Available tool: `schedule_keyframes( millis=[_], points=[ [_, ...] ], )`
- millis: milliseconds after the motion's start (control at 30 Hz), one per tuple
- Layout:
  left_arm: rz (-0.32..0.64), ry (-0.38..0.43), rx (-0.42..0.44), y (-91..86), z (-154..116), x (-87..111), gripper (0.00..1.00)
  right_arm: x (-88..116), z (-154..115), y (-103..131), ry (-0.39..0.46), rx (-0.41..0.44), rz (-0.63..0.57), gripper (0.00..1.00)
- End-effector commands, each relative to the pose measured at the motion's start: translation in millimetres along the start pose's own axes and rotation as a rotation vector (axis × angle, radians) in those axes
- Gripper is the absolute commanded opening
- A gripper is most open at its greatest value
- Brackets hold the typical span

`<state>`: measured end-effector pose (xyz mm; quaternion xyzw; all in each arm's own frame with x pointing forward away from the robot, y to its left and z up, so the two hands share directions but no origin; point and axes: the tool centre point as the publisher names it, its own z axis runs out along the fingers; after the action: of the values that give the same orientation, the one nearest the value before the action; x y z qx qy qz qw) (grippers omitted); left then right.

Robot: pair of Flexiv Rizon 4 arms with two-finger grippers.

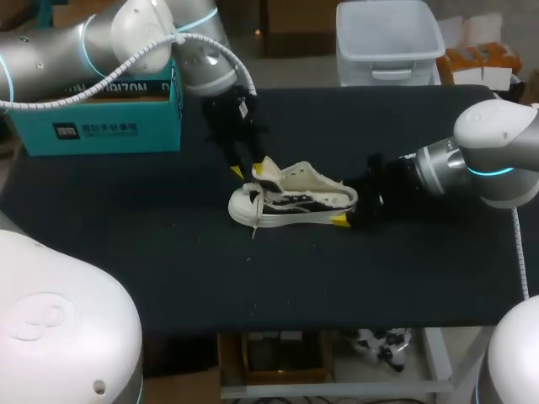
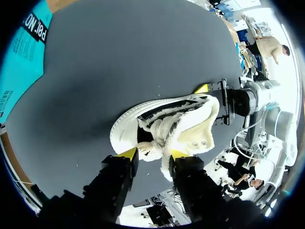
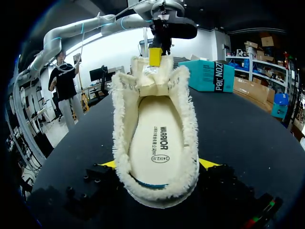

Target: Open the shoe tongue, take the insole out of the shoe, put the insole back into the shoe, and pack the shoe into the shoebox

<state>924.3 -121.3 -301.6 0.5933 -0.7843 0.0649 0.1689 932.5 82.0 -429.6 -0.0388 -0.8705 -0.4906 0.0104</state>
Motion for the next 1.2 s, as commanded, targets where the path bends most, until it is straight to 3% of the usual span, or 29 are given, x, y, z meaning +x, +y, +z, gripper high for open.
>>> schedule_keyframes(
  millis=[33, 133, 167, 200, 267, 333, 400, 433, 467, 500, 900, 1100, 1200],
  points=[
    [0.074, -0.024, 0.065, 25.7, -35.4, 21.2, 0.42, 1.8, 2.8, -6.1, 0.000, -0.003, -0.001, 0.00],
    [0.163, -0.042, 0.100, 30.7, -53.9, 41.4, 0.37, 1.8, 2.8, -6.1, 0.000, -0.003, -0.001, 0.00],
    [0.197, -0.047, 0.110, 31.7, -59.5, 47.9, 0.25, 1.8, 2.8, -6.1, 0.000, -0.003, -0.001, 0.00],
    [0.245, -0.051, 0.117, 32.9, -64.5, 53.9, 0.00, 1.8, 2.8, -6.1, 0.000, -0.003, -0.001, 0.00],
    [0.401, -0.065, 0.113, 36.9, -73.0, 66.2, 0.00, 1.8, 2.8, -6.1, 0.000, -0.003, -0.001, 0.00],
    [0.623, -0.099, 0.070, 40.1, -77.6, 76.5, 0.00, 1.8, 2.8, -6.1, 0.000, -0.003, -0.001, 0.00],
    [0.835, -0.116, -0.005, 39.0, -80.3, 83.6, 0.00, 1.8, 2.8, -6.1, 0.000, -0.003, -0.001, 0.00],
    [0.985, -0.120, -0.050, 38.8, -81.7, 85.5, 0.00, 1.8, 2.8, -6.1, 0.000, -0.003, -0.001, 0.00],
    [1.101, -0.114, -0.127, 37.6, -83.8, 85.3, 0.00, 1.8, 2.8, -6.1, 0.000, -0.003, -0.001, 0.00],
    [1.124, -0.132, -0.179, 32.0, -87.1, 86.3, 0.00, 1.8, 2.8, -6.1, 0.000, -0.003, -0.001, 0.00],
    [1.124, -0.132, -0.179, 32.0, -87.1, 86.3, 0.00, 1.8, 2.8, -6.1, 0.000, -0.003, -0.001, 0.00],
    [1.180, -0.225, -0.166, 17.4, -47.2, 91.3, 0.00, 1.8, 2.8, -6.1, 0.000, -0.003, -0.001, 0.00],
    [1.200, -0.205, -0.154, 11.2, -34.0, 86.3, 0.00, 1.8, 2.8, -6.1, 0.000, -0.003, -0.001, 0.00]
  ],
)
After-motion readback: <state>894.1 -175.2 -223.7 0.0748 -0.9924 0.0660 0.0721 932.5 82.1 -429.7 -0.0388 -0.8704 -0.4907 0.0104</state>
